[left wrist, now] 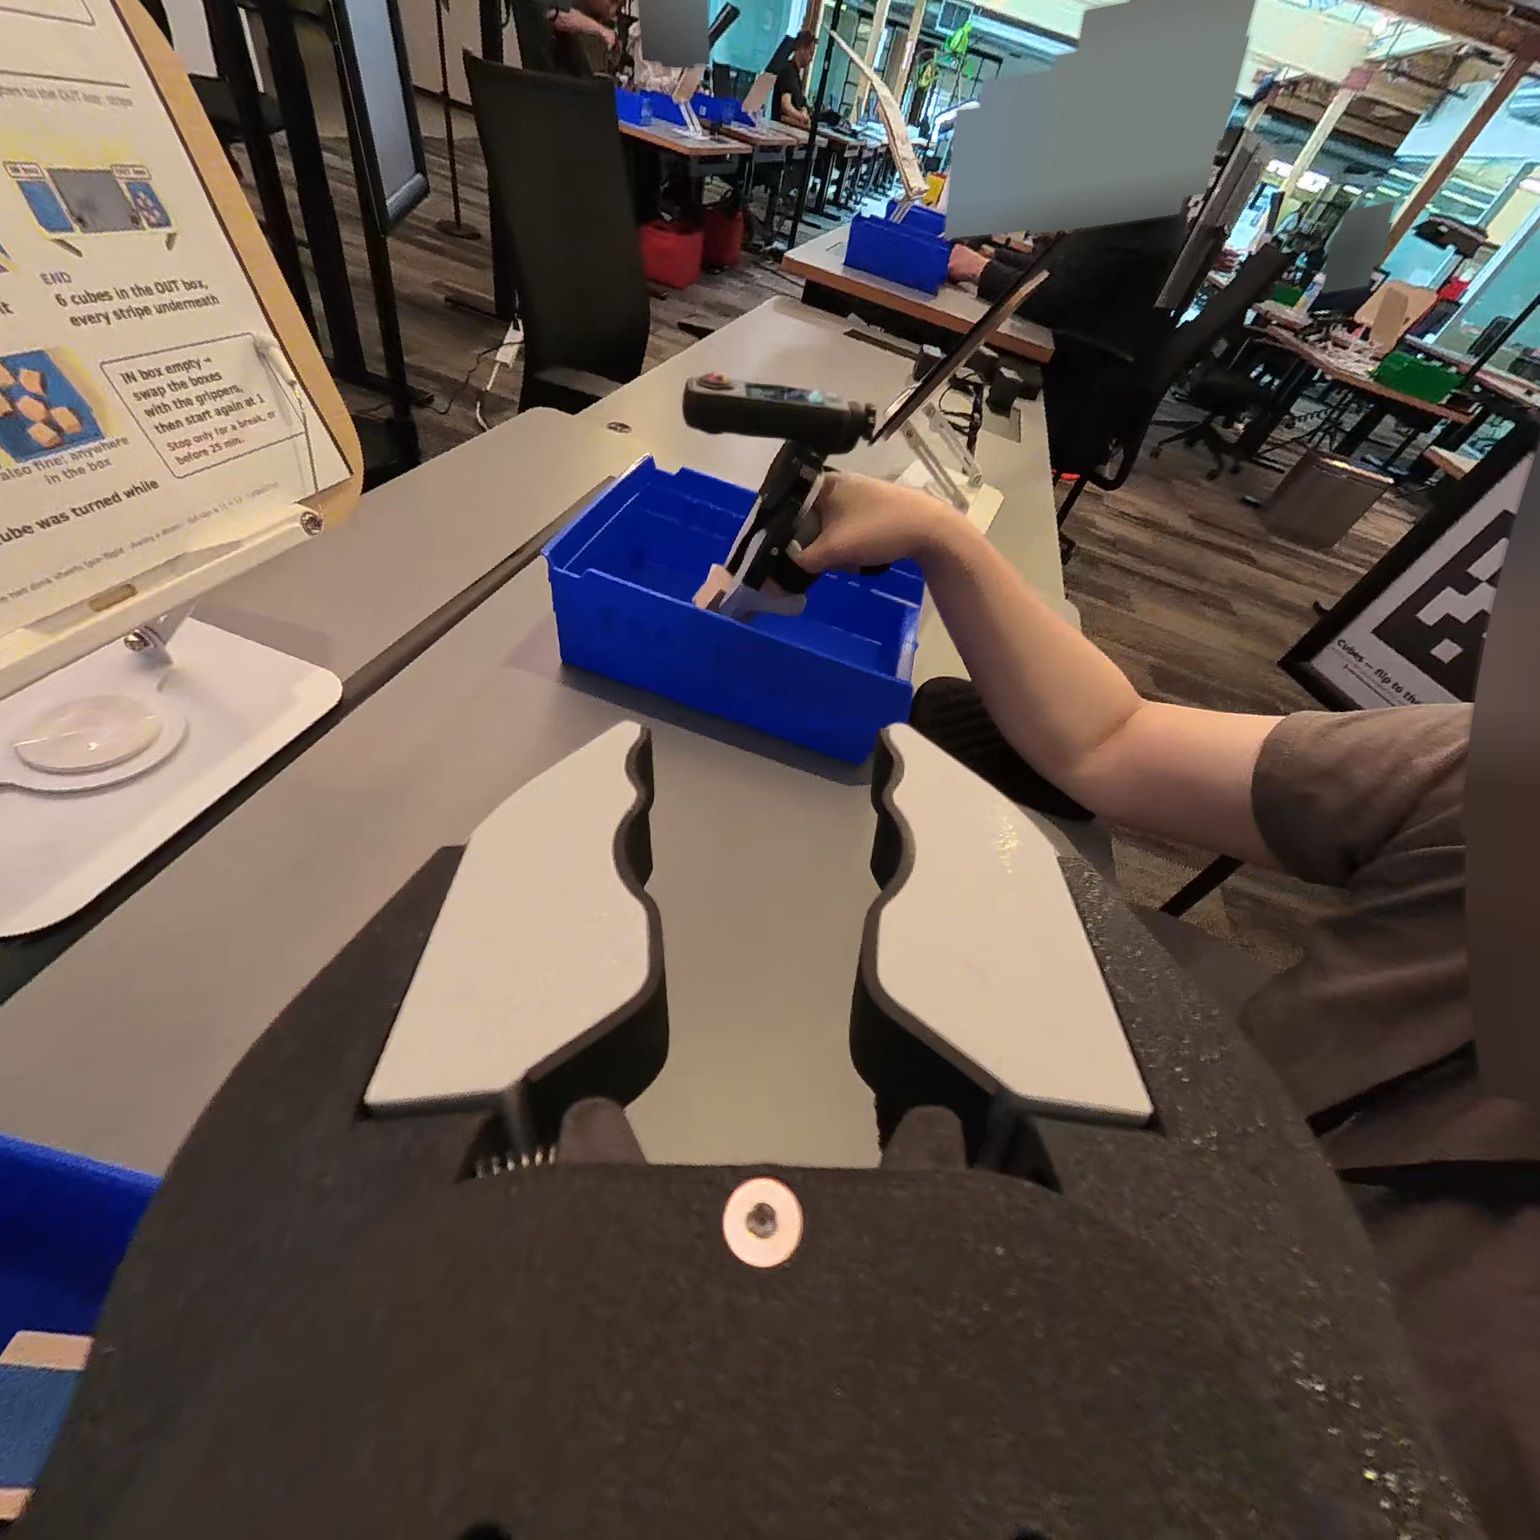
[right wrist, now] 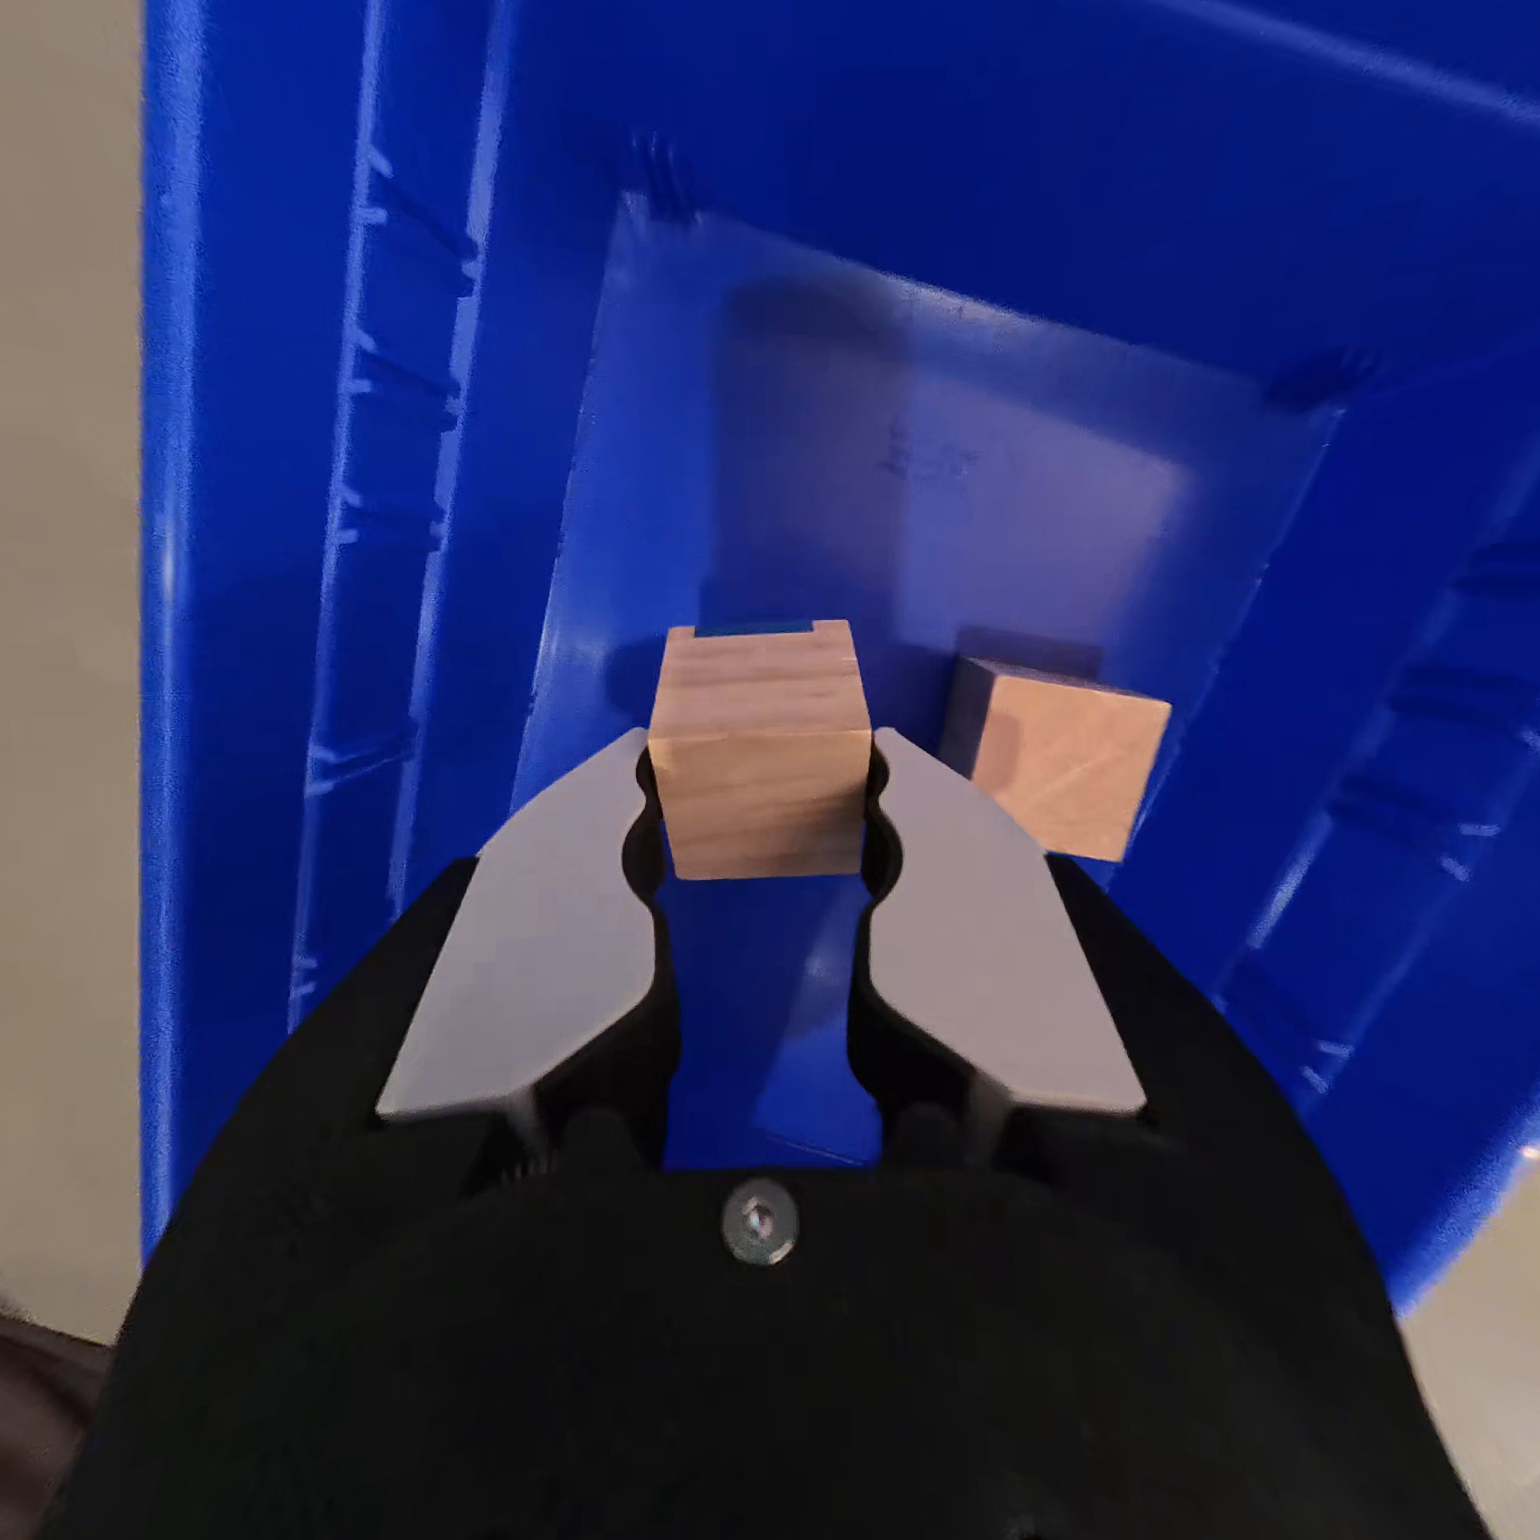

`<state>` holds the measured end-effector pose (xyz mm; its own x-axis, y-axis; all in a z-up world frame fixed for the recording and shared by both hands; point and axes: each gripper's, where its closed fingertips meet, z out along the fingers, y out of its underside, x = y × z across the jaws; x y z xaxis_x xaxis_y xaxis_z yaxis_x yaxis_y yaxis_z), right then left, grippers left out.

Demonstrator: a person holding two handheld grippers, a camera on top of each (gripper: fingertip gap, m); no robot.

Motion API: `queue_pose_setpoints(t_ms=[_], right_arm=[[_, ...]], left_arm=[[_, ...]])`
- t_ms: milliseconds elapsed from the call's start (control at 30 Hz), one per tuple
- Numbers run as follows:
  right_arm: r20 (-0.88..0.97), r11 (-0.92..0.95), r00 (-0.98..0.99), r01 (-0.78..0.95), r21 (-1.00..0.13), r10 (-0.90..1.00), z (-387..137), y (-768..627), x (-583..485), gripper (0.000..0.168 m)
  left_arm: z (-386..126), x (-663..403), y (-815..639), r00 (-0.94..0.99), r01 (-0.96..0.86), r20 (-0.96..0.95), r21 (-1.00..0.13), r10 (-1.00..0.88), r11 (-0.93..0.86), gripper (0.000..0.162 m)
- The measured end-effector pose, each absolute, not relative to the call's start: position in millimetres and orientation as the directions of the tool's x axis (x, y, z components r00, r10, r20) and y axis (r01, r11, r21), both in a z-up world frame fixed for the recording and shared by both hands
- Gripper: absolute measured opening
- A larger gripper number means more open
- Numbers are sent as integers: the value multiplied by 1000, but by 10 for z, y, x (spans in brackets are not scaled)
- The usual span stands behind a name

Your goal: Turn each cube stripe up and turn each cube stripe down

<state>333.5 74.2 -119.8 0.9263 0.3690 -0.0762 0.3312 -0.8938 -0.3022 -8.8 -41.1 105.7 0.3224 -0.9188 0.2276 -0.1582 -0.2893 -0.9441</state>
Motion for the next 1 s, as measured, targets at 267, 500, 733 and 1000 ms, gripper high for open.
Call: queue_pose_setpoints(t_ms=[267, 500, 733, 1000], right_arm=[[-38, -927, 953, 282, -246, 300, -1422, 801, 3440, 46], [-33, -930, 961, 257, -263, 275, -1419, 855, 3465, 50], [-58, -842, 939, 276, -464, 340, -826, 886, 3295, 55], [-72, -793, 921, 287, -537, 382, -561, 824, 3221, 54]], left_arm=[[914, -16, -415, 328, -242, 201, -926, -923, -288, 50], [931, -9, -392, 331, -229, 201, -931, -922, -285, 50], [754, -397, -266, 483, -360, 110, -879, -869, -312, 49], [-56, -2073, 77, 897, -426, -153, -542, -414, -724, 41]])
